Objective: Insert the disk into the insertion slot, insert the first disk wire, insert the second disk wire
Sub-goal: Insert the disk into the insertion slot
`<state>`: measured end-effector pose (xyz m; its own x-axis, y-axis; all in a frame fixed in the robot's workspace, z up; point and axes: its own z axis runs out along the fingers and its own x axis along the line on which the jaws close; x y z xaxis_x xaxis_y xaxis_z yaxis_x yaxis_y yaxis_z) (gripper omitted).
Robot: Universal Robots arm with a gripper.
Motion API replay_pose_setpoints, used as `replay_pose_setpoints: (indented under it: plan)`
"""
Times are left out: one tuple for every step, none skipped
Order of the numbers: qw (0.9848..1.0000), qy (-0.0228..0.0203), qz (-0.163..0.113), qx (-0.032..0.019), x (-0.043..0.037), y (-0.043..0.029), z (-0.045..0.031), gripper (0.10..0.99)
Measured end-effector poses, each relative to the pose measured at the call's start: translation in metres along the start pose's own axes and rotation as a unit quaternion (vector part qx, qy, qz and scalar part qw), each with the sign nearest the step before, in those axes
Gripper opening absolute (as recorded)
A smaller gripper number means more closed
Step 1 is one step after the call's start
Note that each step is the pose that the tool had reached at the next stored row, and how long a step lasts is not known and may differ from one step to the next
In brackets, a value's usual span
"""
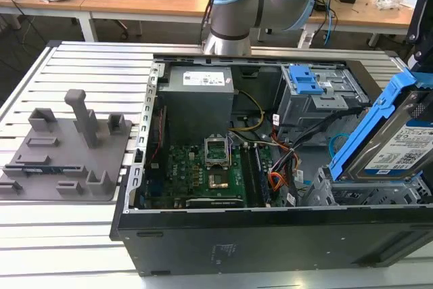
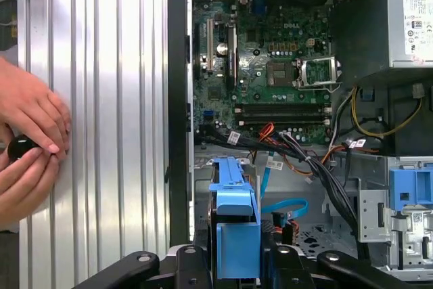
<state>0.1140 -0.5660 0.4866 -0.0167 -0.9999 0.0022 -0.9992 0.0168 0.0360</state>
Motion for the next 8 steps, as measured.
replay_pose_setpoints:
  plan:
    - [1.0,-0.0008,0.0,0.0021,0.0,0.0002,-0.0001,0.365]
    - [1.0,-0.005,-0.002,0.0059,0.0001,0.0008,0.0,0.365]
    - [0.9998,-0.015,-0.002,0.0083,0.0,0.0014,0.0,0.365]
    - [0.9998,-0.0187,-0.002,0.0087,0.0,0.0017,0.0,0.365]
    - [0.9997,-0.0226,-0.003,0.0091,0.0001,0.0021,0.0001,0.365]
    - [0.9995,-0.0287,-0.003,0.0102,0.0001,0.0028,0.0001,0.365]
    - [0.9995,-0.03,-0.004,0.0105,0.0,0.0029,0.0001,0.365]
    - [0.9995,-0.0299,-0.004,0.0105,0.0,0.0029,0.0001,0.365]
